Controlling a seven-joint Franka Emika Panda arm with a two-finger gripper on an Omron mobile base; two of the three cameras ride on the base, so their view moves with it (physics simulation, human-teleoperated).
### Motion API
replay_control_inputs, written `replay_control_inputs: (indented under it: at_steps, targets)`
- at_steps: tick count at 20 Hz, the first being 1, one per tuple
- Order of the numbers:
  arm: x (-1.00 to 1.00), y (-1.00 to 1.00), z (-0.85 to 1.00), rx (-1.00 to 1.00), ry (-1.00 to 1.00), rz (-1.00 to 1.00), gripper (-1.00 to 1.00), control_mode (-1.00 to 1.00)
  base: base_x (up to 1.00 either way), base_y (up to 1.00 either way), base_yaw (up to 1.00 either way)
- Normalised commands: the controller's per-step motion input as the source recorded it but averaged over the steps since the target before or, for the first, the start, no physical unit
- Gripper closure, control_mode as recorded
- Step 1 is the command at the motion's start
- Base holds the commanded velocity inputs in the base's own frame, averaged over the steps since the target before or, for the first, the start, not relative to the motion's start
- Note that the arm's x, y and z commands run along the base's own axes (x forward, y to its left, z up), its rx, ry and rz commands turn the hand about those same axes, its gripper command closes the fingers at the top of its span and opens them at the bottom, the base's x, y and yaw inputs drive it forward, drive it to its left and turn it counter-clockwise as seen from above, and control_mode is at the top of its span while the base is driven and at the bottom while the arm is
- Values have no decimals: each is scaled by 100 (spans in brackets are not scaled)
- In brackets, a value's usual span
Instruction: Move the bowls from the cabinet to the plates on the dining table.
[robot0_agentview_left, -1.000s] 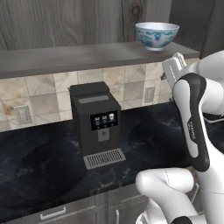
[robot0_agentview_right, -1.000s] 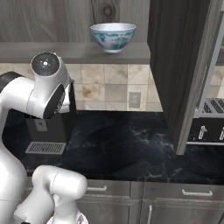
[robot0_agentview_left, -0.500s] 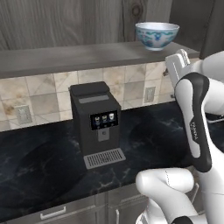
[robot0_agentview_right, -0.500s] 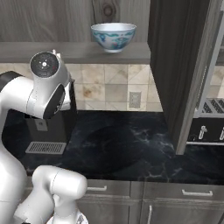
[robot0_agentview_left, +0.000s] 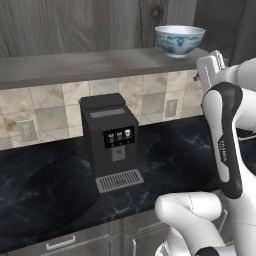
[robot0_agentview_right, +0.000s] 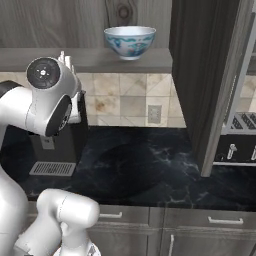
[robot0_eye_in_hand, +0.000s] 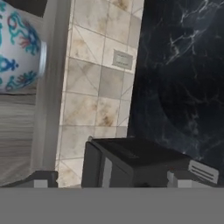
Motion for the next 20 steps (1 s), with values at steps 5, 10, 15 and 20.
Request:
replay_control_inputs:
  at_steps: [5,10,15,20]
  targets:
    - [0,1,16,-2,-4,-16,-100,-100,0,0,0]
    - [0,4,16,-1,-5,-19,-100,-100,0,0,0]
    - [0,3,13,0,-7,-22,-100,-100,0,0,0]
    - [0,6,17,-1,-10,-21,-100,-100,0,0,0]
